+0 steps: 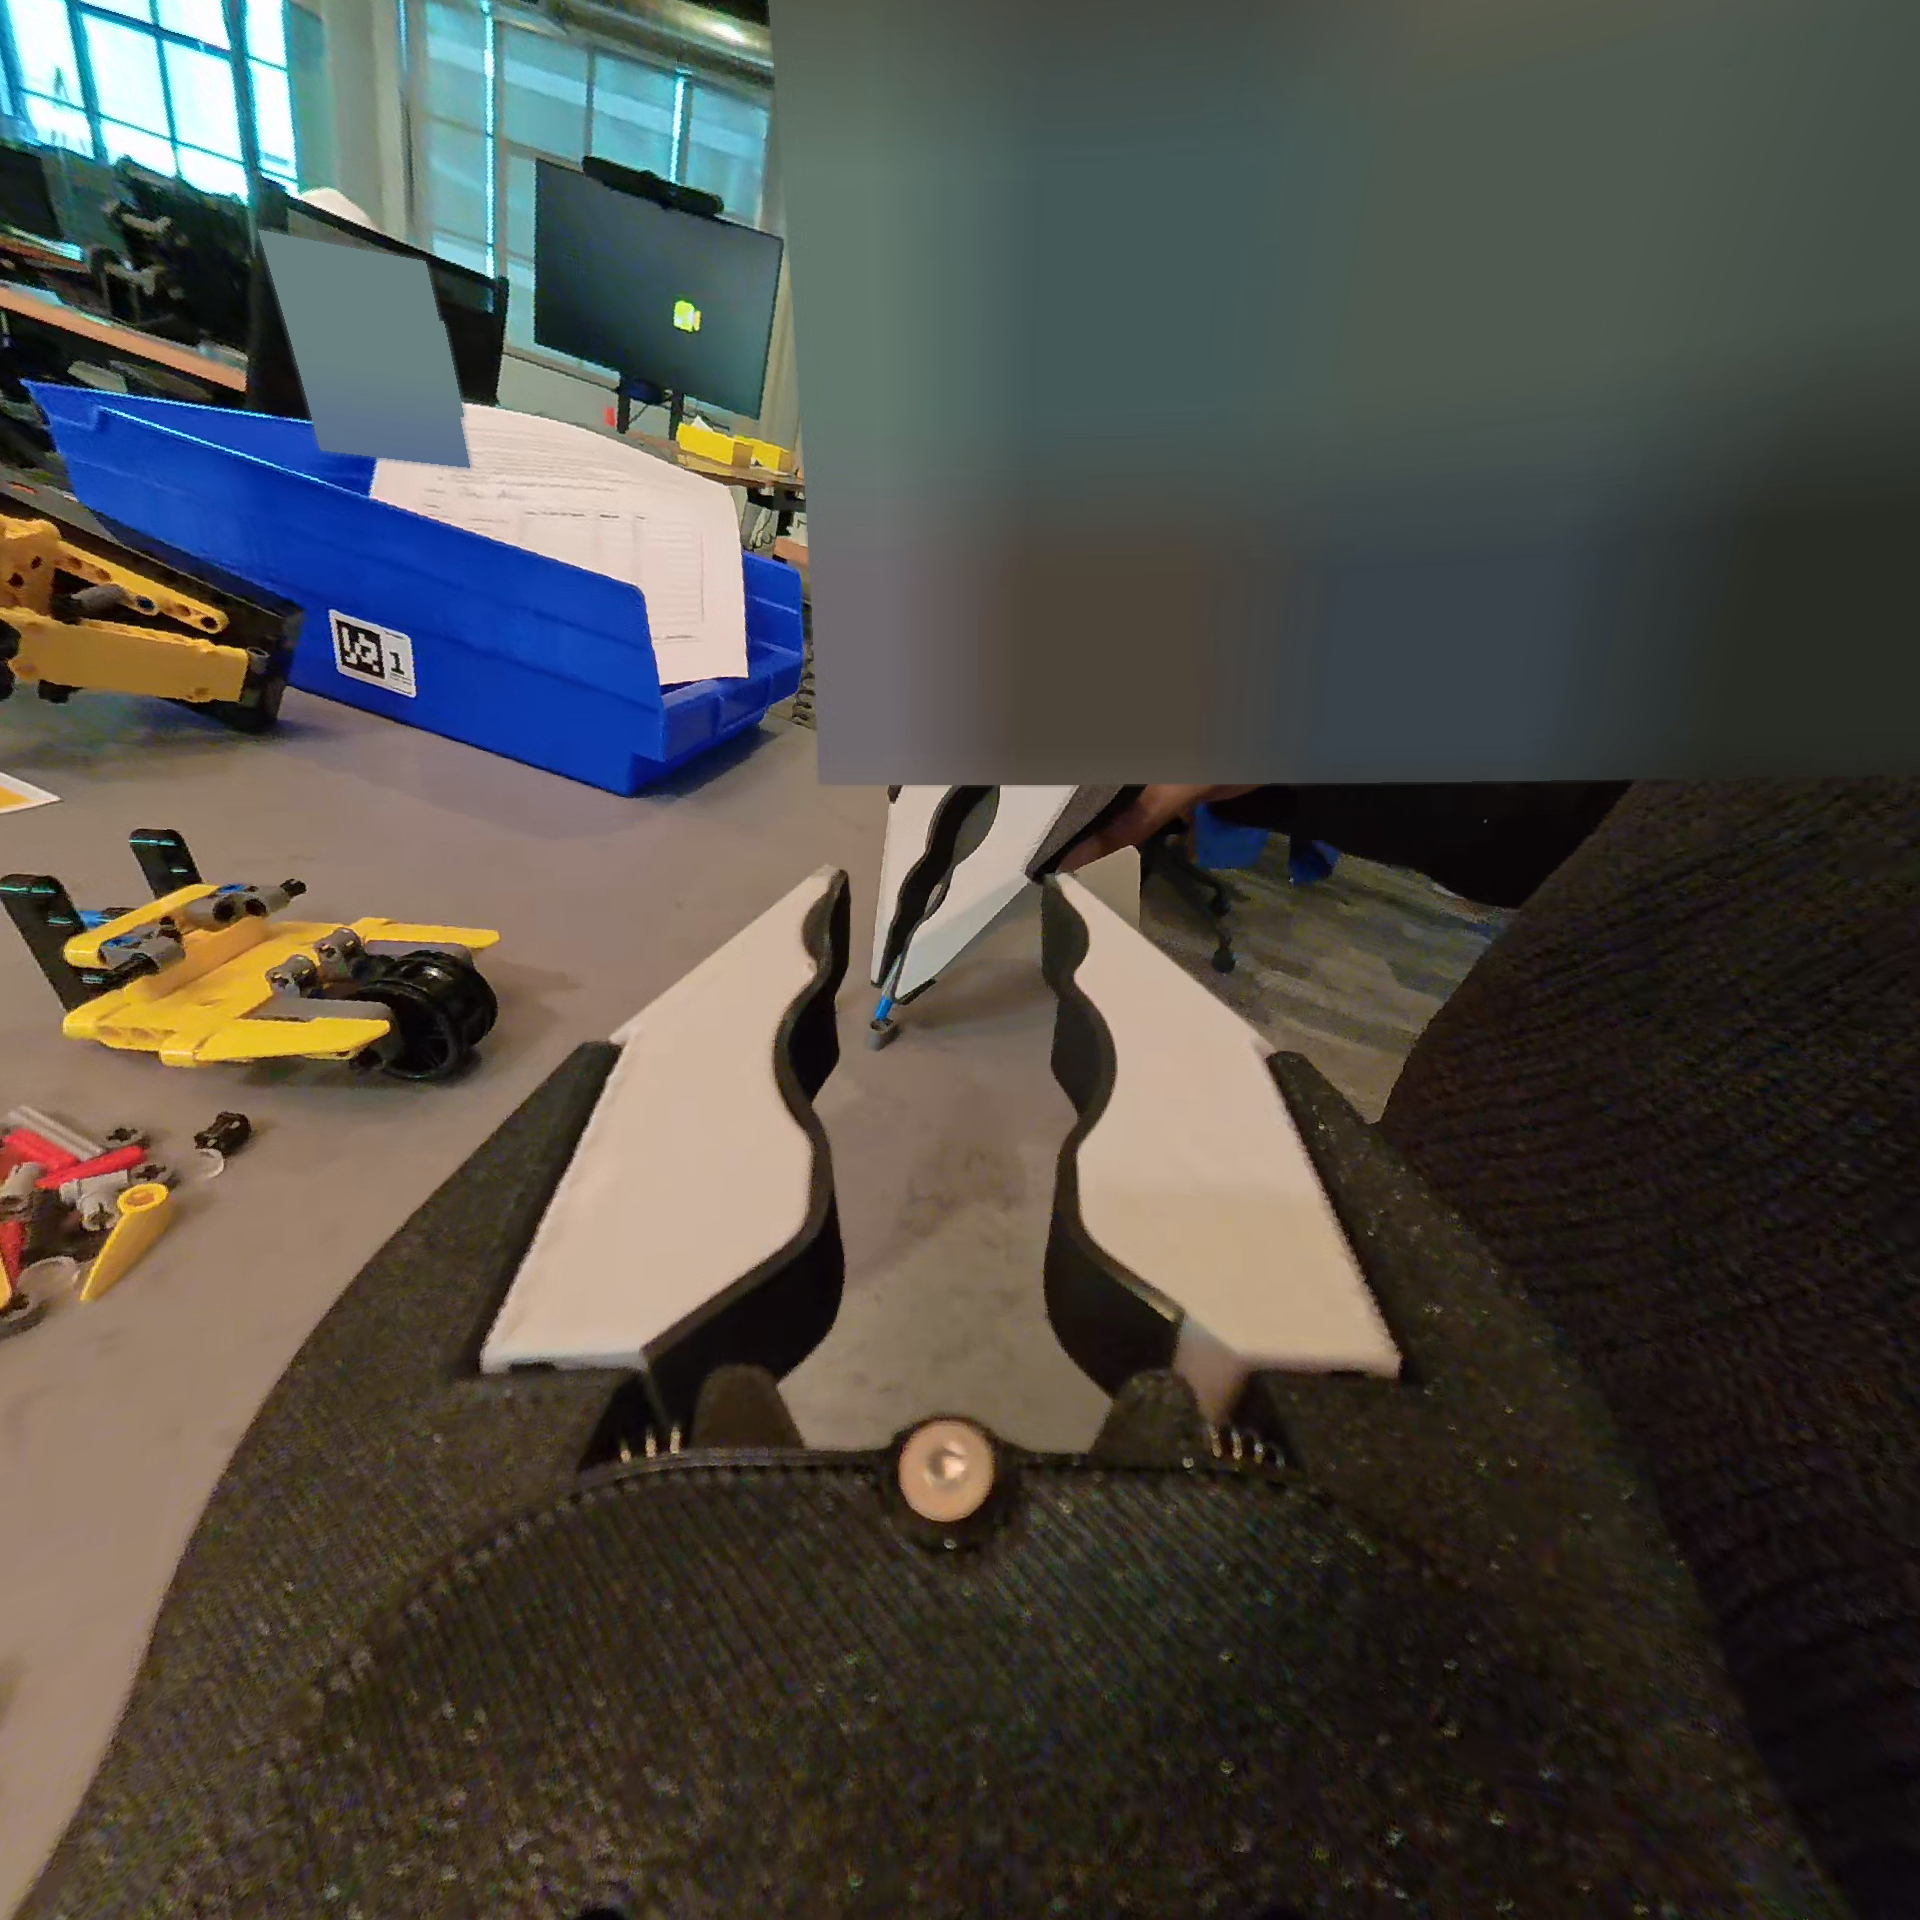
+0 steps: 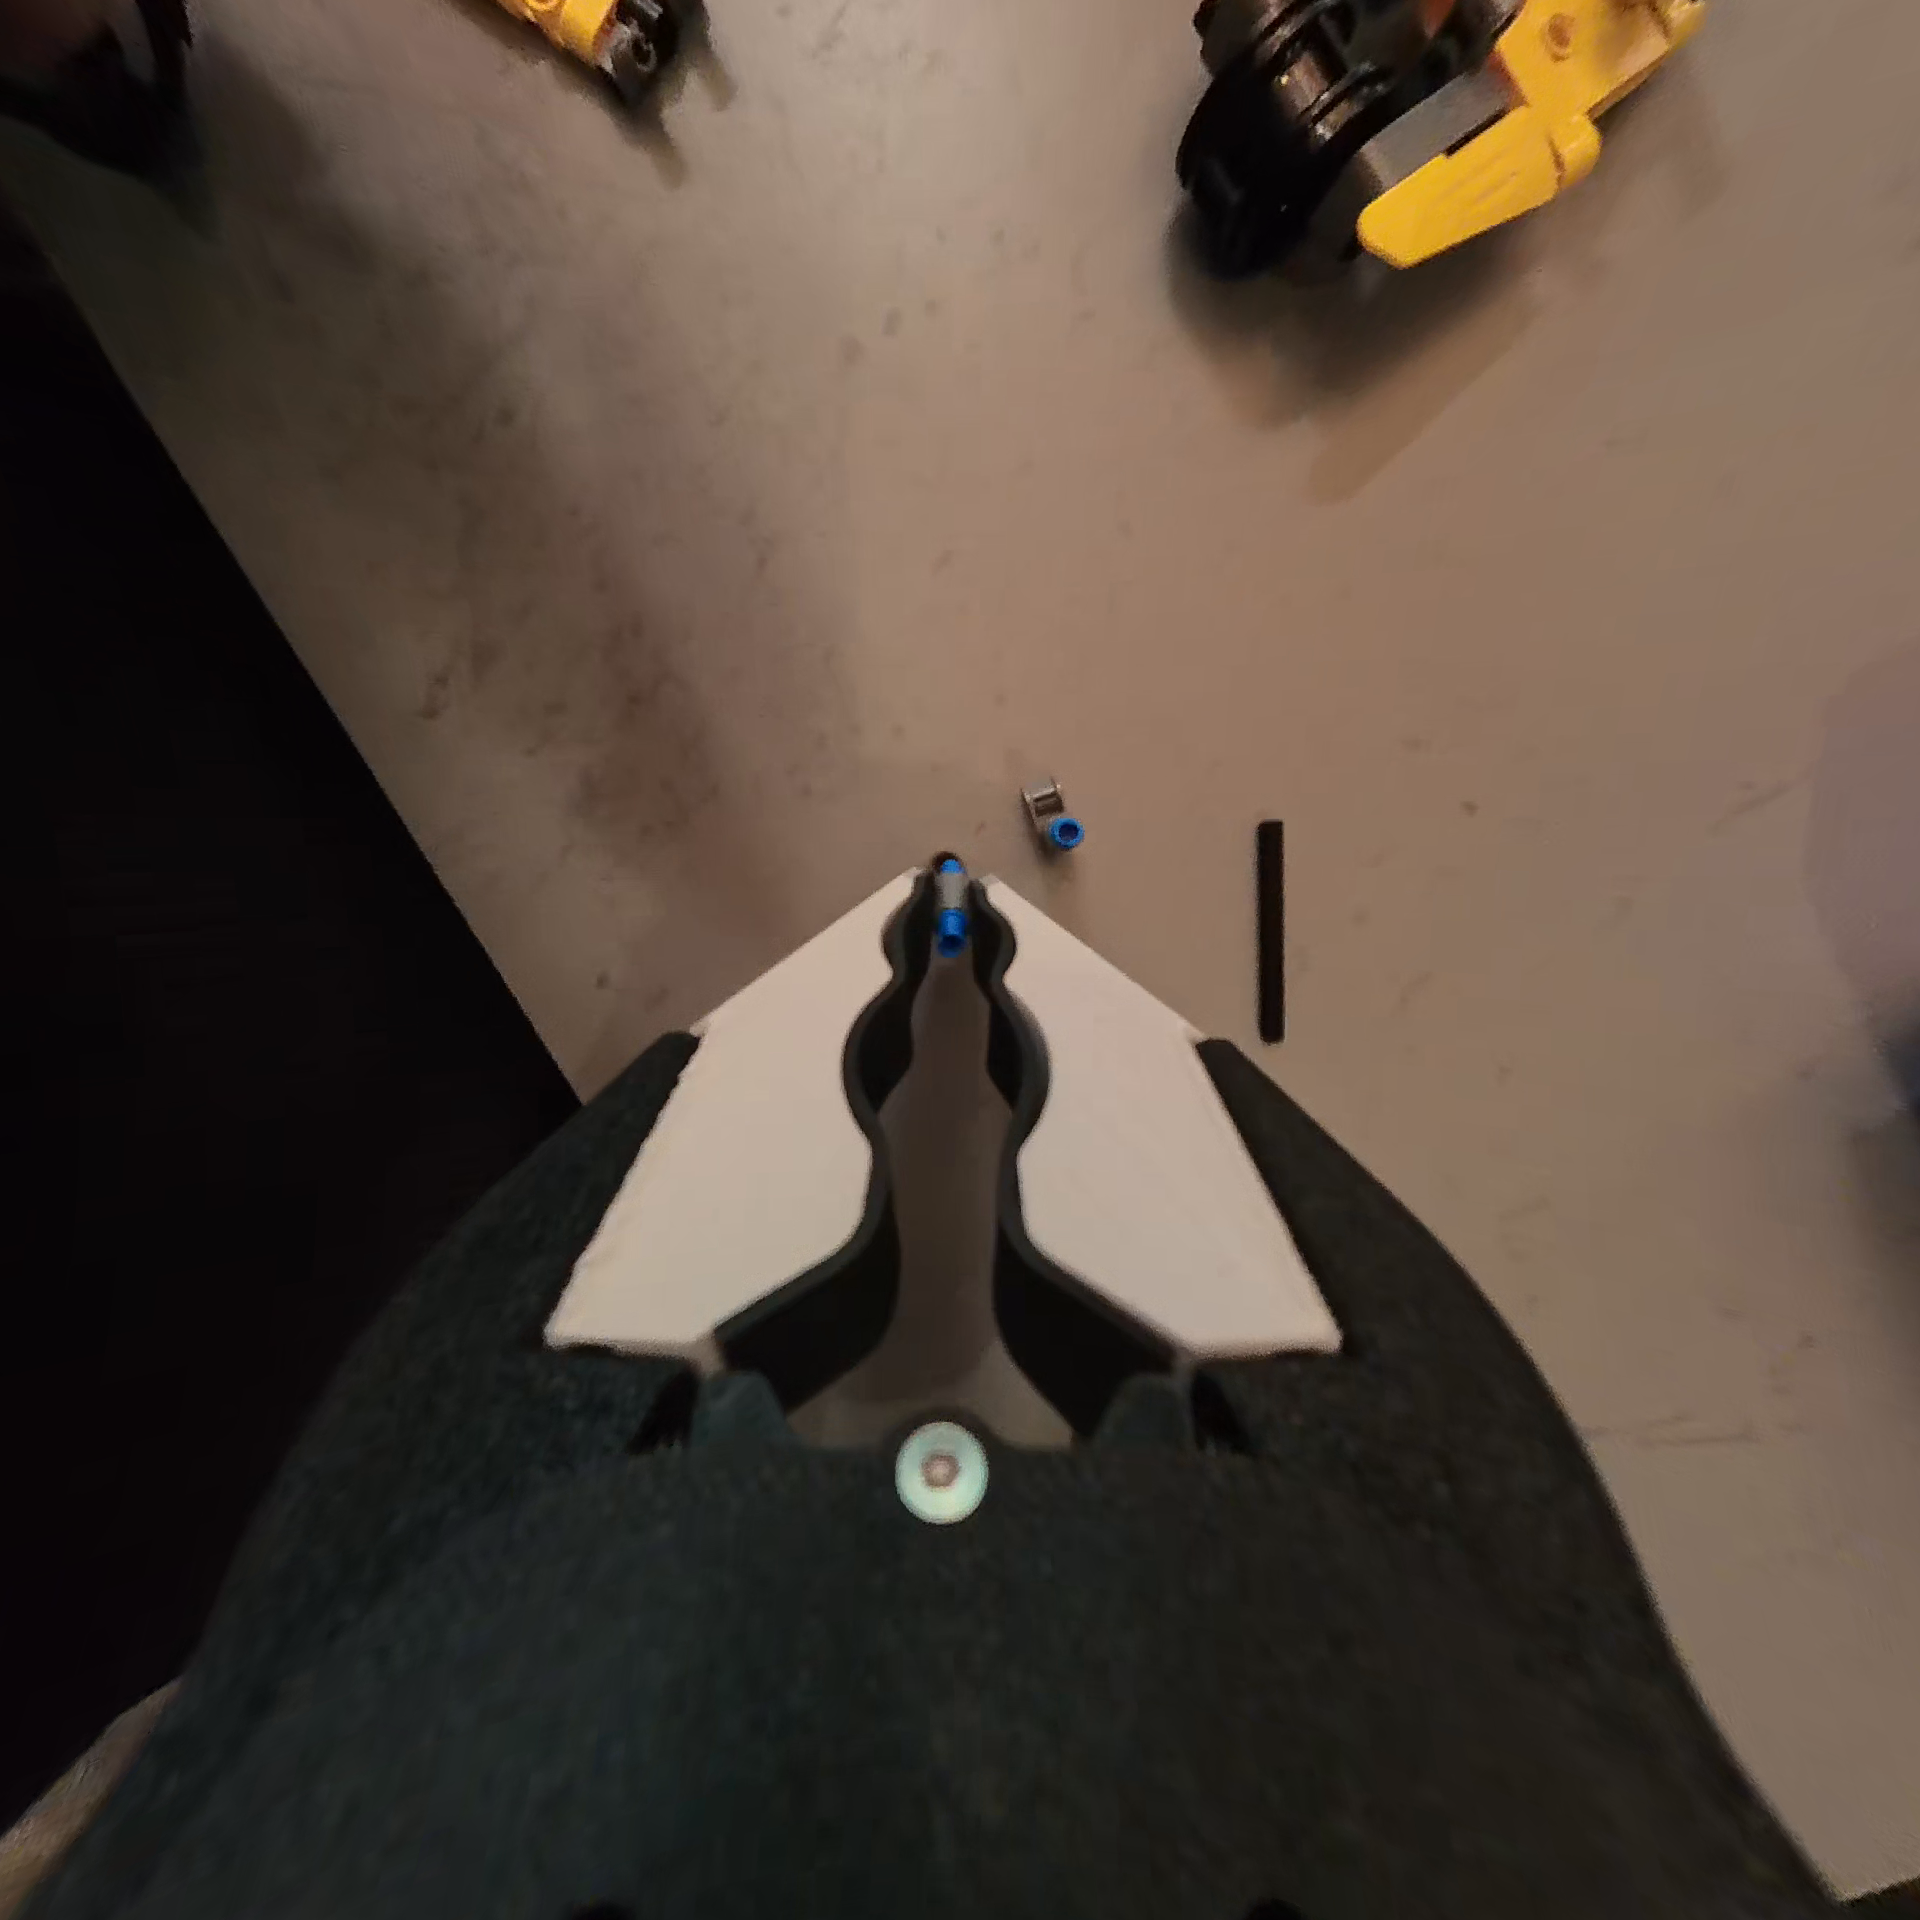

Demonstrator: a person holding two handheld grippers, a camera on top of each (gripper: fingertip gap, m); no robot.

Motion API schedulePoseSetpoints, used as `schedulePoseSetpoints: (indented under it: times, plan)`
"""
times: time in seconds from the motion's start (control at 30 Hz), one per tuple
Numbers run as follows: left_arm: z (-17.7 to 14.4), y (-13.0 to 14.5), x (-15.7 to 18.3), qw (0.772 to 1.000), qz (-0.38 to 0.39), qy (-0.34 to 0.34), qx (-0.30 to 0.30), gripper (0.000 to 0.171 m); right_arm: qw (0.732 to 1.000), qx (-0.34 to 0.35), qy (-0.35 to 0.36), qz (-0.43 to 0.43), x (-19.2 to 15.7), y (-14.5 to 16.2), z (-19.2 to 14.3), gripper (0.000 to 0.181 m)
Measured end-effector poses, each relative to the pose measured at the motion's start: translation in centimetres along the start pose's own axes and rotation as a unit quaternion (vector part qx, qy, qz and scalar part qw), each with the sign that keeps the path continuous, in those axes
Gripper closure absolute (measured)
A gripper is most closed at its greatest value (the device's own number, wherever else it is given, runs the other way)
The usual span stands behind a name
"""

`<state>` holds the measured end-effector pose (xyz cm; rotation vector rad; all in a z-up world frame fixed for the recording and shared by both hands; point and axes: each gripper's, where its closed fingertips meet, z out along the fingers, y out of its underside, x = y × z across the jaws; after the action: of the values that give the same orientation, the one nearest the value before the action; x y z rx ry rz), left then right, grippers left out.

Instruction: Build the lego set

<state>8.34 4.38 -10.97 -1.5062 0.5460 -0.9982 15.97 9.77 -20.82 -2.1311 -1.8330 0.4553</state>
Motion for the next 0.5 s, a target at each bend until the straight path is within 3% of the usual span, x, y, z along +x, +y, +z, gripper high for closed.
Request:
schedulePoseSetpoints:
  times: [0.33,0.5]
  plan:
    - [-0.15,-0.13,-0.40,1.000,-0.002,-0.014,0.005,0.149,0.996,-0.031,-0.041,0.076,0.00,0.23,0.41,0.175]
    - [-0.17,-0.16,-0.46,1.000,-0.005,-0.014,0.006,0.149,0.995,-0.078,-0.025,0.061,-0.08,0.21,0.43,0.175]
